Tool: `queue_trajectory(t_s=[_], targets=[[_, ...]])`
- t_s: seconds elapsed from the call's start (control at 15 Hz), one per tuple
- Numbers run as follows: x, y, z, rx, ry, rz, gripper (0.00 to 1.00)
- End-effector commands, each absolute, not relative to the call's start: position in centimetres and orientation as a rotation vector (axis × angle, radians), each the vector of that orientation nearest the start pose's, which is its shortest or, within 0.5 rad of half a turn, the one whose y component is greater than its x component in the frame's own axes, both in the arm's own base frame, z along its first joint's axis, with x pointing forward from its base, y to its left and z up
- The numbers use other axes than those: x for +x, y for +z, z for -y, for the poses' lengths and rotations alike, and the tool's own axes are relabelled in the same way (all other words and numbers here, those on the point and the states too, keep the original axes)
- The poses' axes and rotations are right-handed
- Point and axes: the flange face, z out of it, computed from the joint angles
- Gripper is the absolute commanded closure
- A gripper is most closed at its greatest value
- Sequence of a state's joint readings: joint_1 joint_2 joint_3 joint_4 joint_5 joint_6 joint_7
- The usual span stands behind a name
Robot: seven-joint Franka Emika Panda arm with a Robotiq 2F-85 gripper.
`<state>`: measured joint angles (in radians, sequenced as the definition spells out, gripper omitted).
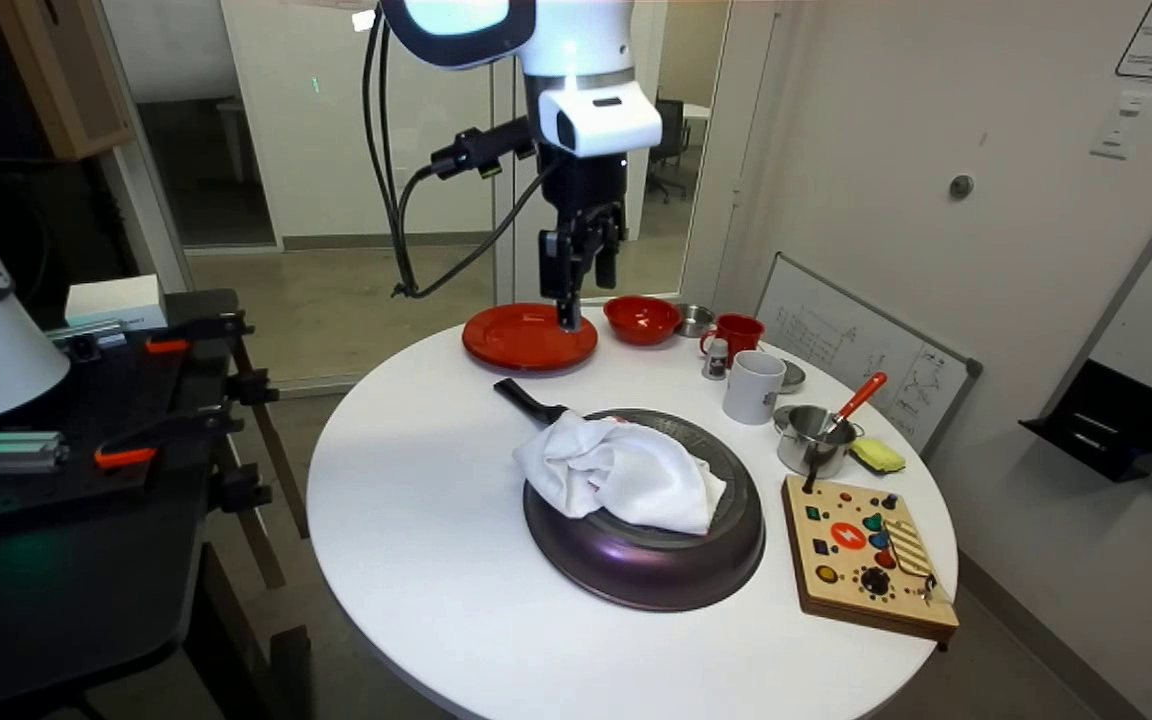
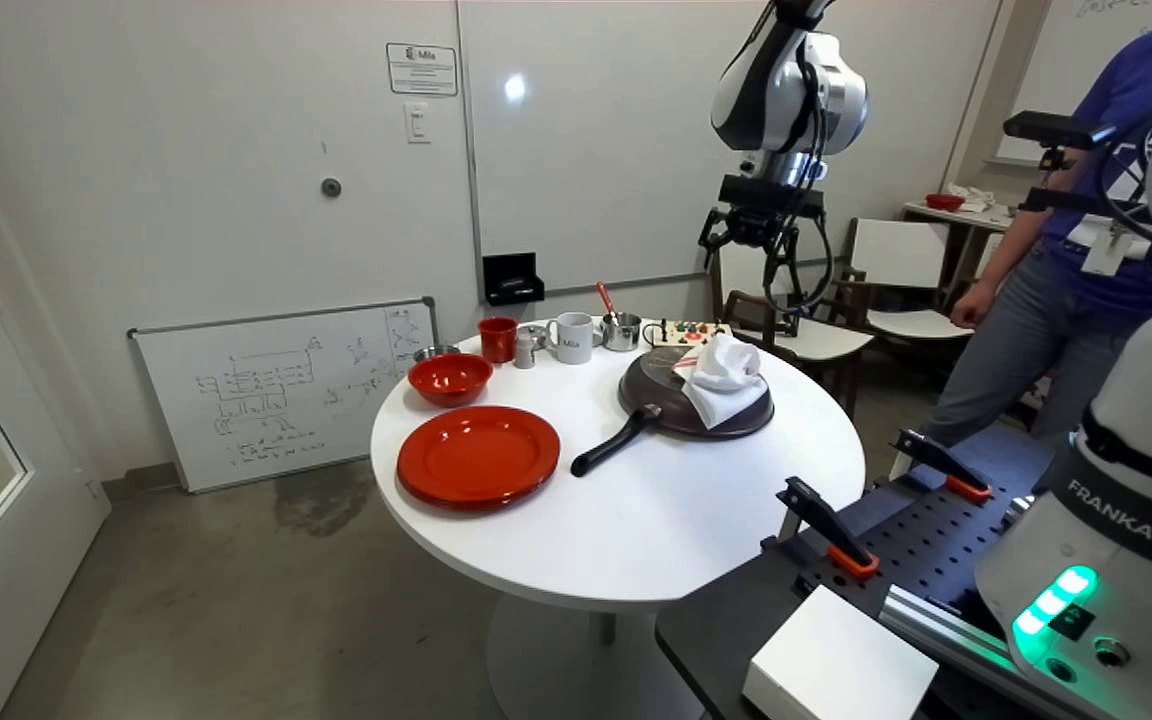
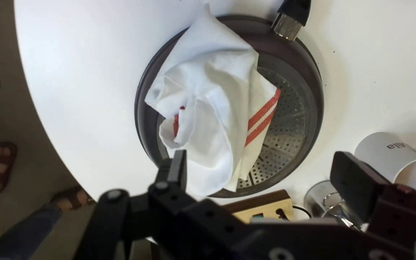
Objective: Unfold the towel
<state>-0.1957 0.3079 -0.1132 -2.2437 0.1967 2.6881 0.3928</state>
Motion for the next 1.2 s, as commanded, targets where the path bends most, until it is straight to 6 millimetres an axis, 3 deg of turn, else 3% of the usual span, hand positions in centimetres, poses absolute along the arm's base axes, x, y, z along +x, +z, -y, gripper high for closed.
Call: queue_trajectory(t_s=[0.0,0.2,0.6,0.73,1.13], targets=[[52.0,23.3,18.2,-2.559,-0.203,-1.384,0.00],[52.1,23.4,17.1,-2.461,-0.202,-1.254,0.00],[49.4,20.4,13.8,-2.692,0.055,-0.897,0.00],[49.4,20.0,12.3,-2.811,0.032,-0.808,0.00],[50.4,19.4,8.4,-3.068,-0.278,-0.600,0.00]])
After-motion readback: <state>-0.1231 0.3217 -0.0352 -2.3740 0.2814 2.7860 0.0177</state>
